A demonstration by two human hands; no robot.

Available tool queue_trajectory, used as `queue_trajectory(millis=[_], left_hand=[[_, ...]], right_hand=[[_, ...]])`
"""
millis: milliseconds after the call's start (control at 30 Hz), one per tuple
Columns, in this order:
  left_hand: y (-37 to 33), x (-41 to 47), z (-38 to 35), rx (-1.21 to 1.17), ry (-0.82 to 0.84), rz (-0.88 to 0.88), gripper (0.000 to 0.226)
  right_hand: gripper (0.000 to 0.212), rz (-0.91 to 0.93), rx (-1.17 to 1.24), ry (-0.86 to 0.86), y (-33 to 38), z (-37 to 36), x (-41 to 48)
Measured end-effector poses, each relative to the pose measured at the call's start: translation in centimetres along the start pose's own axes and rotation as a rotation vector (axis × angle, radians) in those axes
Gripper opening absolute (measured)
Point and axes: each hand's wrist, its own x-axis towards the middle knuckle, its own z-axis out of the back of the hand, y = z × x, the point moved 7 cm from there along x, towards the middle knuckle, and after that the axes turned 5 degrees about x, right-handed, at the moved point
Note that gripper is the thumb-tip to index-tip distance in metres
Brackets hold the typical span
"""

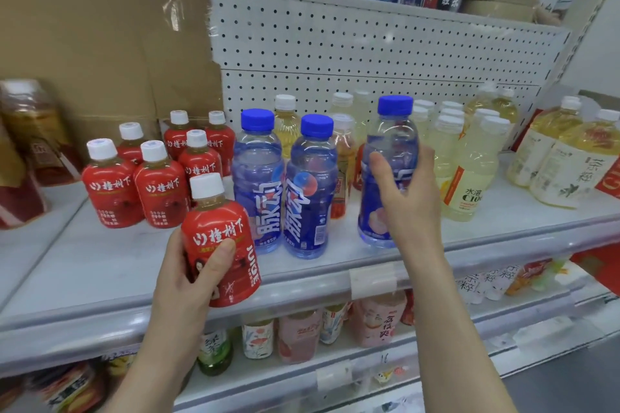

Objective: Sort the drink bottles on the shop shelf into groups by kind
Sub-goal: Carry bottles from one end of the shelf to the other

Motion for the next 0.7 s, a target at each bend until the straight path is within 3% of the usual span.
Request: queue_trajectory(millis=[133,300,500,700], left_hand=[[0.1,-0.8,1.8,-0.056,0.000,0.043,0.066],[-0.5,-3.5,7.2,-0.062,-0.015,0.099,0.073],[-2.4,-9.1,20.1,-0.035,-0.119,0.130,0.079],[-5.2,-14.5,33.8,-0.009,-0.265,0.109,0.065]], right_hand=[[0.040,0.040,0.044,-0.004,3.8,0.7,-2.4],[0.044,-0.027,0.211,0.123,7.9,-3.3,-9.5],[0.053,-0.143,0.359,0.351,14.0,-12.8,-21.0],[0.064,-0.184,0.482,0.543,21.5,-22.2,-30.9]])
